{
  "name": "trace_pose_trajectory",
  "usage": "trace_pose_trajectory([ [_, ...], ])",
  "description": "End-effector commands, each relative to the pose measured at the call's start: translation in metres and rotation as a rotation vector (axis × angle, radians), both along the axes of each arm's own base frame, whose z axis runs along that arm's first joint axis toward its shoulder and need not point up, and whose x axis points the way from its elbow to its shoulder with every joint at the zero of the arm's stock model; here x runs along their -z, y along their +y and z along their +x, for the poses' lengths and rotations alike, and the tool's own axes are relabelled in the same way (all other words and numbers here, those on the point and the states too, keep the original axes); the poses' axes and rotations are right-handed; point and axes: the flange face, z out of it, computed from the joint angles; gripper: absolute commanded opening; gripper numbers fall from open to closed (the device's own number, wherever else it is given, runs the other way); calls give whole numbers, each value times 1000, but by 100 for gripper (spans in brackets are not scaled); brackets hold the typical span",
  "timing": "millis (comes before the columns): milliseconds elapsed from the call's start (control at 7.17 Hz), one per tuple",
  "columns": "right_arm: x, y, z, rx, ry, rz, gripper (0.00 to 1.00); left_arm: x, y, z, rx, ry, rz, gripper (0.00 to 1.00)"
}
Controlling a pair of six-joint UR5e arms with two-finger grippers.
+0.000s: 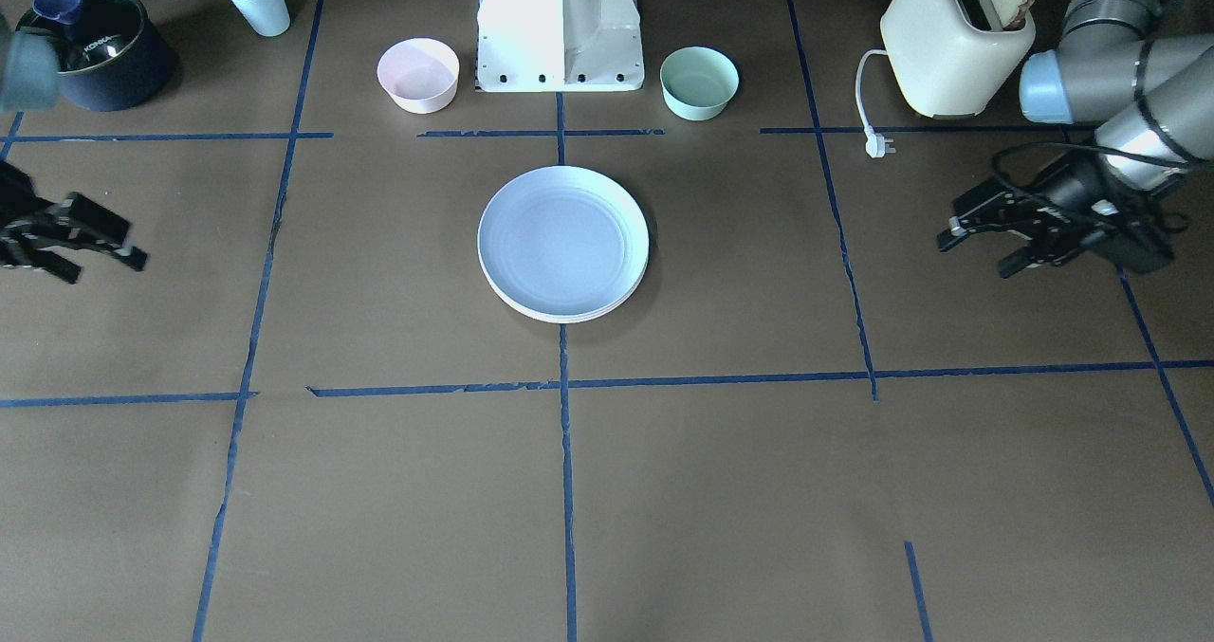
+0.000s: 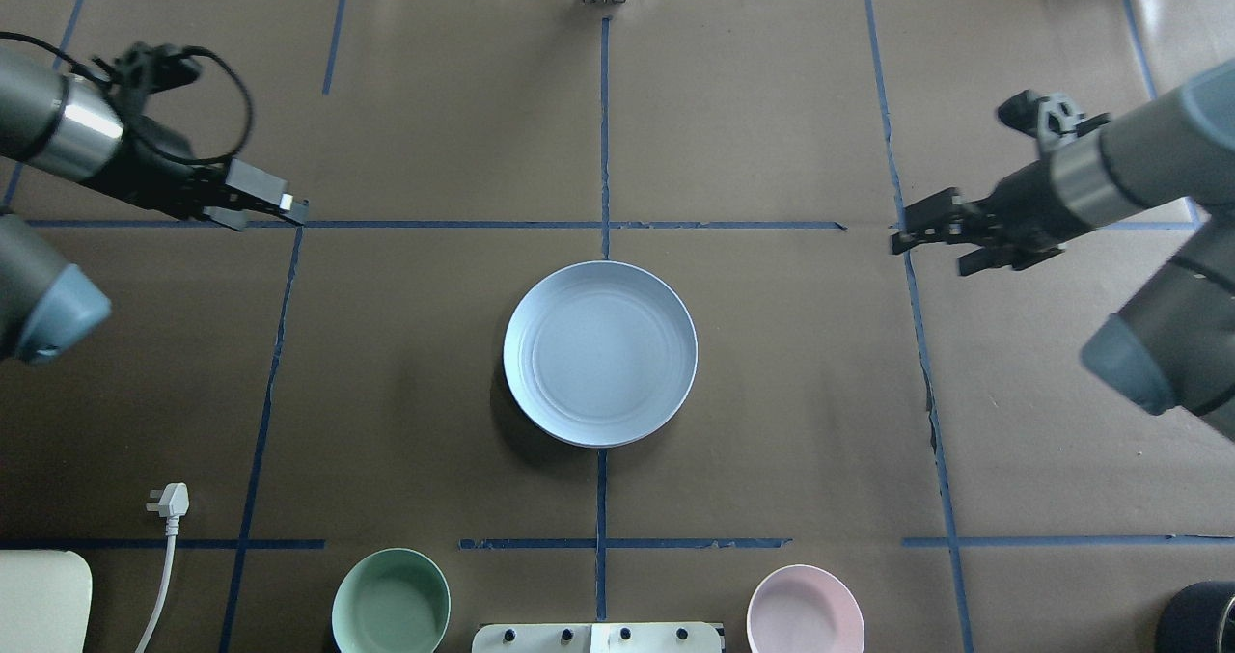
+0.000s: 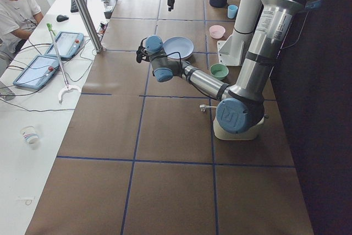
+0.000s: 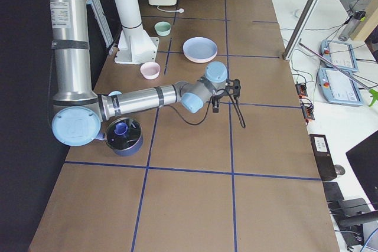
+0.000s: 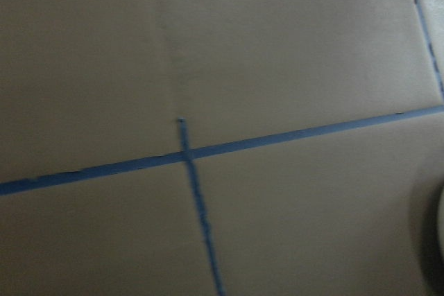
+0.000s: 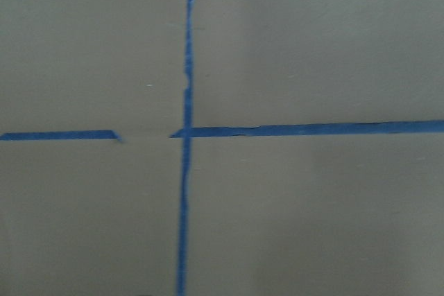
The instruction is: Stack three plates with pink and blue
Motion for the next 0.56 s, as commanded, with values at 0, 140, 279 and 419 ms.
trace_pose_trajectory([
  [0, -104, 4, 120, 11, 81, 106, 100, -100, 35, -117, -12, -167, 71, 100],
  [140, -121, 9, 148, 42, 153, 134, 100, -119, 34, -173, -14, -285, 93, 100],
  [279, -135, 13, 171, 63, 207, 124, 100, -133, 42, -216, -53, -338, 58, 100],
  [419, -134, 9, 187, 60, 244, 102, 100, -143, 52, -238, -58, -335, -57, 100],
])
